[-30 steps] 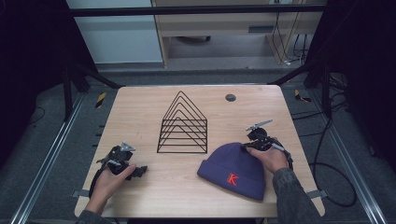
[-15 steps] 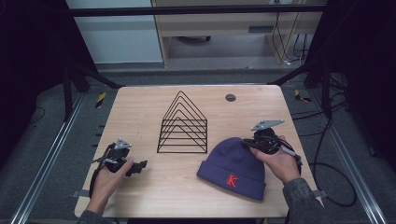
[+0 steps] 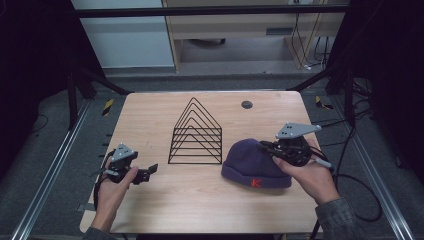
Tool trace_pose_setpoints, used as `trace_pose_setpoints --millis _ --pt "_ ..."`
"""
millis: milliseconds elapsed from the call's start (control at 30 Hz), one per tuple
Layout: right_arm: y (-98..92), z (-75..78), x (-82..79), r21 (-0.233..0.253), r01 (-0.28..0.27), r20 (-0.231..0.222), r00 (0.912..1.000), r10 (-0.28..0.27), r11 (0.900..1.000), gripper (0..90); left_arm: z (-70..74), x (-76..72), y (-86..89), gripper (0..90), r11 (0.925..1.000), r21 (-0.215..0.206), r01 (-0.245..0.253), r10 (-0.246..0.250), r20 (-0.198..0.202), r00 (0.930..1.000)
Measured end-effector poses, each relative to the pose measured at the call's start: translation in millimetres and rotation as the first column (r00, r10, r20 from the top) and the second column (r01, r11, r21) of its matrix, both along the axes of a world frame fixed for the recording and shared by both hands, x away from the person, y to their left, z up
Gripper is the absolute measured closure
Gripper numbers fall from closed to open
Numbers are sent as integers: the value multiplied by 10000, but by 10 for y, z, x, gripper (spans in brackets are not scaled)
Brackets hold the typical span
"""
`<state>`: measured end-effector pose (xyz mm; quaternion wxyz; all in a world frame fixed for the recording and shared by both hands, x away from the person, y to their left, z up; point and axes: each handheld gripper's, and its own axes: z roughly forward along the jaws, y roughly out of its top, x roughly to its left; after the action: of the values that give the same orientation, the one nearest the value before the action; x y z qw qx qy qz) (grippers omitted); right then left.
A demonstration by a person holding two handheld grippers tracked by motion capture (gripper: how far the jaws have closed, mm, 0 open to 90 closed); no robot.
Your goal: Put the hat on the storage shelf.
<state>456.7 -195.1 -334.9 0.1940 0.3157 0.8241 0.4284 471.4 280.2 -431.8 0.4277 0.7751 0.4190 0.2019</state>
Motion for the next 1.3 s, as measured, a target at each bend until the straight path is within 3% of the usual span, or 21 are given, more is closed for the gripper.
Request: trace_pose_setpoints --millis 200,300,467,600,900,1133,1300 --pt "-47 314 124 107 -22 560 9984 16 9999 822 358 30 -164 58 9983 294 506 -523 581 9969" --pt "-51 459 235 185 -12 633 9980 0 9998 822 561 96 -233 55 9953 685 686 -734 712 9948" --pt "12 749 398 427 3 911 9958 -41 9991 822 824 244 -293 55 9930 562 1042 -1079 672 9919" --pt "91 951 477 549 -20 1252 9921 -49 9985 821 981 334 -336 55 9920 129 1253 -1259 597 9903" --pt "314 1403 598 706 32 2000 9796 -173 9975 821 1255 414 -462 57 9860 -509 1589 -1546 785 9848" --pt "525 1593 643 801 -207 2212 9752 25 9966 821 1420 436 -574 70 9758 -887 1999 -1902 1067 9759" --pt "717 1666 714 744 -520 2326 9720 334 9959 821 1442 514 -630 72 9709 -771 2266 -2179 1071 9701"
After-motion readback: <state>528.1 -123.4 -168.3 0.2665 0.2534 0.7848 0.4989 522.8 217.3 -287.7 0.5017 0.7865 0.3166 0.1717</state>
